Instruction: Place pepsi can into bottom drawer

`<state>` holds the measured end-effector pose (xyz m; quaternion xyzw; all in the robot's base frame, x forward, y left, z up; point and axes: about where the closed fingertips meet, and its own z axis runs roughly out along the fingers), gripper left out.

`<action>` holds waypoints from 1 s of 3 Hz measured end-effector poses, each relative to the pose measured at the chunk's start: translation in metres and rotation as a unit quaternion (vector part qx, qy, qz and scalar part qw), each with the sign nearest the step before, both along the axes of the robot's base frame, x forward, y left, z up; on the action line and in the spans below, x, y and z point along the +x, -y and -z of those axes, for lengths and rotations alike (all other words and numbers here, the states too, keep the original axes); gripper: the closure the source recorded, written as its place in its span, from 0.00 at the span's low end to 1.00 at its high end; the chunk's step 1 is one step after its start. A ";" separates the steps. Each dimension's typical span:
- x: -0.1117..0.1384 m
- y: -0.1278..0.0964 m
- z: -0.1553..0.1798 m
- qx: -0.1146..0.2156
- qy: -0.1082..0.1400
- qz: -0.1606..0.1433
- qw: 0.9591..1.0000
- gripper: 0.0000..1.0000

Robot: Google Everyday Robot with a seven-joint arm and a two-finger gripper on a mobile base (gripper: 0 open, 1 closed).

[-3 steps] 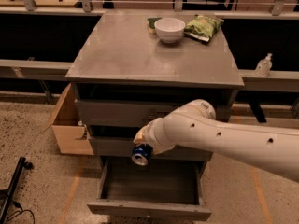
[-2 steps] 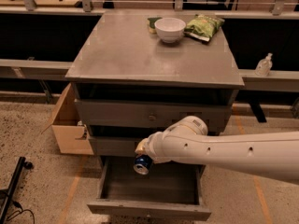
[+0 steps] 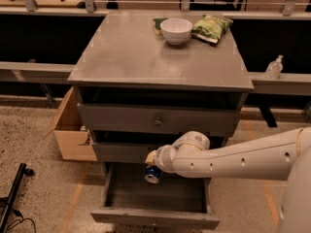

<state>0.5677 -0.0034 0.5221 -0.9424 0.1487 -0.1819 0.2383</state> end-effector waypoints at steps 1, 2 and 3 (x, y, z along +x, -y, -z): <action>0.009 0.002 0.034 -0.017 0.006 -0.024 1.000 1.00; -0.018 -0.008 0.076 -0.019 -0.005 -0.050 0.999 1.00; -0.019 -0.014 0.074 -0.018 0.005 -0.060 0.998 1.00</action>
Offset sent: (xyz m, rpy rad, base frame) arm -0.0115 0.0247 -0.1124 -0.0434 0.0159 0.1194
